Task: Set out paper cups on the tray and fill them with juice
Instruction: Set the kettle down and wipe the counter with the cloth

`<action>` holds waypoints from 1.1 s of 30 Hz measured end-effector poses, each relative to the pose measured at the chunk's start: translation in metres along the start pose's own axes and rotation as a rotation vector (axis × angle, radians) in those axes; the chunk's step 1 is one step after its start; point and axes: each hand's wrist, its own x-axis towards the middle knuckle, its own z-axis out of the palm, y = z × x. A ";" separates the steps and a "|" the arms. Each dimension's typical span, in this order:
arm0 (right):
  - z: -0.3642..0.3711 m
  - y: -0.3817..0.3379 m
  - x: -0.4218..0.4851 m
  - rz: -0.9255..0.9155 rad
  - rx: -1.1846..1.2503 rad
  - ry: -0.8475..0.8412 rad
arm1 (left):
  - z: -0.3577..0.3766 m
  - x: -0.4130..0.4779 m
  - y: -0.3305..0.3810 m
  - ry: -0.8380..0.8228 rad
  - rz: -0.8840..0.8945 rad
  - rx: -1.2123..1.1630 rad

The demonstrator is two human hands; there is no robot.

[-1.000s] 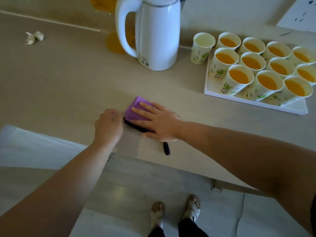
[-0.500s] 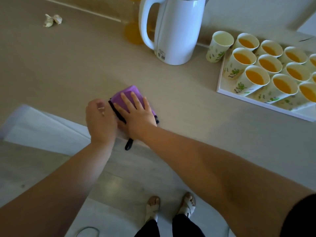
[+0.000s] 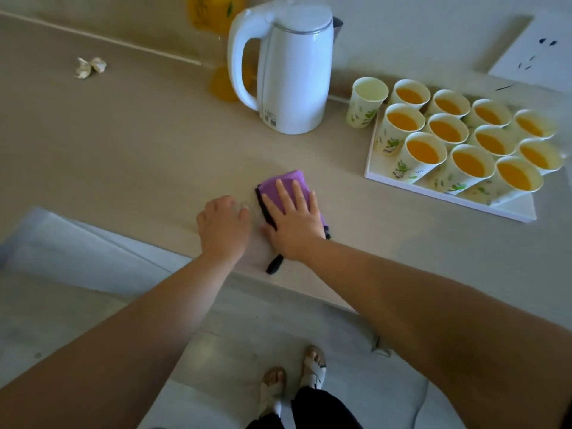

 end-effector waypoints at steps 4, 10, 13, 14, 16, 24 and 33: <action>-0.006 0.043 -0.008 -0.416 -0.125 -0.059 | 0.006 0.004 0.007 -0.042 -0.012 0.041; -0.029 0.057 -0.012 -0.136 0.033 0.199 | 0.014 0.006 0.032 -0.040 0.329 0.187; -0.016 0.049 -0.047 0.070 0.192 0.197 | 0.022 0.007 0.046 -0.232 0.530 0.261; -0.009 0.049 -0.052 0.118 0.213 0.118 | 0.028 0.009 0.045 -0.282 0.585 0.300; -0.004 0.045 -0.051 0.166 0.211 0.024 | 0.036 0.018 0.037 -0.346 0.631 0.440; -0.026 0.042 0.037 0.017 0.103 -0.082 | 0.014 0.082 0.032 -0.361 0.396 0.538; -0.039 0.043 0.048 0.018 0.097 -0.120 | 0.008 0.104 0.021 -0.339 0.478 0.469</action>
